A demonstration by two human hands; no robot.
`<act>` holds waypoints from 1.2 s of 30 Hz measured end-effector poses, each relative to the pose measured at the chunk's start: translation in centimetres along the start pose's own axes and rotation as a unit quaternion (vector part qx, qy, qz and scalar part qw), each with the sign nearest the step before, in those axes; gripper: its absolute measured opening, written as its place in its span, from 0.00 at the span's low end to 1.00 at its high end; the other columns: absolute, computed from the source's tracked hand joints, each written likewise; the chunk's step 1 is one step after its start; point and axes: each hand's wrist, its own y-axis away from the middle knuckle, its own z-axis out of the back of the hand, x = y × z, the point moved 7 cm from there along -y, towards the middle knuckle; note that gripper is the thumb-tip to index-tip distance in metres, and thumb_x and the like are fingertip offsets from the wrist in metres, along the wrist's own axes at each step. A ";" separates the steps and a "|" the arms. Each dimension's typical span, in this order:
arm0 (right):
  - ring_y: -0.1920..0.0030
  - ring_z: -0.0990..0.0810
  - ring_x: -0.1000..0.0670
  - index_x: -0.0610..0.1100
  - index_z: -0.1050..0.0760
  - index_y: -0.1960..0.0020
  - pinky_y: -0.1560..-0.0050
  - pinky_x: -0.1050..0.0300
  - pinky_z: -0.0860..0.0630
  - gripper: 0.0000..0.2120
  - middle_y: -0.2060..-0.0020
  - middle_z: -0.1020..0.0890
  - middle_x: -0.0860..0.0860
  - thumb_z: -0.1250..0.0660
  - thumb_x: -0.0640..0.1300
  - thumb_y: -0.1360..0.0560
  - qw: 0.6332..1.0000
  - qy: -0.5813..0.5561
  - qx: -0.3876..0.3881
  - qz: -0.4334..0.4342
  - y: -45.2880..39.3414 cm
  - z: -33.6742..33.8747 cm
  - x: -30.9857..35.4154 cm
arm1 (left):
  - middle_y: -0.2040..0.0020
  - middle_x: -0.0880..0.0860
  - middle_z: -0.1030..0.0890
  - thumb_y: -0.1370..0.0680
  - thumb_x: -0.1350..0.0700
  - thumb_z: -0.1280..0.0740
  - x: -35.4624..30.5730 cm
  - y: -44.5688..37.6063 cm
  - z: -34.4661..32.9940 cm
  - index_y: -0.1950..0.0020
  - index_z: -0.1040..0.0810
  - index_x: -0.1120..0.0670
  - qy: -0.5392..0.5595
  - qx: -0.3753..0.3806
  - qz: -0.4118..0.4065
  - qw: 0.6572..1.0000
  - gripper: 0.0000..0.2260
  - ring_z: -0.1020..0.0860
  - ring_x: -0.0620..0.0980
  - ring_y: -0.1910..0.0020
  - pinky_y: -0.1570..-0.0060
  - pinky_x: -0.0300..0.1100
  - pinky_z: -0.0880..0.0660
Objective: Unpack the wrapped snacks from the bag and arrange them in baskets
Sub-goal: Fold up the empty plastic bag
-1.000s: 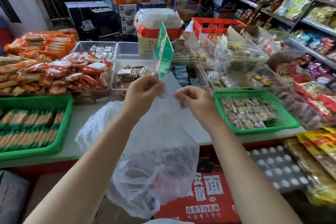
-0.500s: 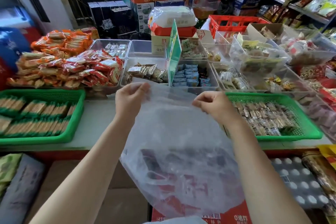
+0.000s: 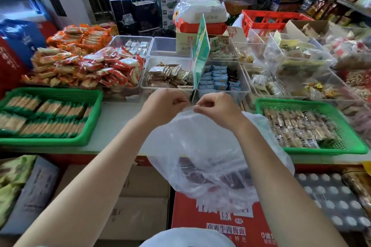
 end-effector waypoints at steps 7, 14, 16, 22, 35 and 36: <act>0.67 0.25 0.62 0.44 0.17 0.57 0.66 0.71 0.30 0.07 0.66 0.19 0.55 0.23 0.48 0.27 1.000 0.012 -0.012 0.005 0.4 0.3 0.4 | 0.58 0.48 0.17 0.27 0.50 0.23 0.0 0.5 -1.5 0.52 0.14 0.53 -0.010 0.054 0.017 0.998 0.08 0.21 0.49 0.59 0.54 0.47 0.22; 0.59 0.22 0.51 0.47 0.20 0.59 0.47 0.50 0.25 0.08 0.64 0.20 0.57 0.26 0.50 0.25 0.987 0.141 0.009 -0.075 0.8 3.0 -3.7 | 0.54 0.52 0.17 0.22 0.52 0.28 3.8 1.8 2.6 0.52 0.17 0.55 -0.099 -0.083 0.126 0.984 0.07 0.21 0.55 0.54 0.57 0.45 0.28; 0.56 0.21 0.49 0.48 0.19 0.59 0.39 0.41 0.26 0.07 0.63 0.20 0.57 0.26 0.50 0.26 0.981 0.170 0.017 -0.096 1.1 3.5 -4.2 | 0.52 0.53 0.17 0.22 0.53 0.30 4.6 2.0 3.3 0.50 0.18 0.55 -0.132 -0.088 0.138 0.978 0.06 0.21 0.57 0.52 0.56 0.46 0.28; 0.60 0.23 0.58 0.48 0.20 0.56 0.56 0.58 0.27 0.06 0.63 0.20 0.56 0.25 0.48 0.26 0.996 0.087 0.006 0.000 1.2 2.2 1.7 | 0.44 0.49 0.16 0.25 0.46 0.26 -0.3 0.9 1.1 0.36 0.19 0.49 -0.033 0.005 -0.009 0.999 0.19 0.18 0.48 0.46 0.42 0.46 0.23; 0.59 0.20 0.54 0.44 0.19 0.56 0.53 0.58 0.24 0.06 0.60 0.16 0.48 0.24 0.45 0.26 0.994 -0.080 -0.056 -0.051 3.4 5.0 -1.2 | 0.59 0.47 0.19 0.26 0.54 0.24 1.9 1.8 1.9 0.52 0.18 0.53 0.071 0.002 0.065 0.995 0.06 0.23 0.45 0.60 0.56 0.40 0.26; 0.58 0.19 0.55 0.44 0.19 0.55 0.52 0.59 0.24 0.05 0.59 0.16 0.49 0.25 0.44 0.25 0.993 -0.088 -0.062 -0.037 3.4 4.6 -0.6 | 0.54 0.47 0.18 0.25 0.51 0.24 1.5 1.8 1.5 0.50 0.18 0.50 0.088 0.024 0.070 0.993 0.07 0.21 0.45 0.56 0.54 0.40 0.25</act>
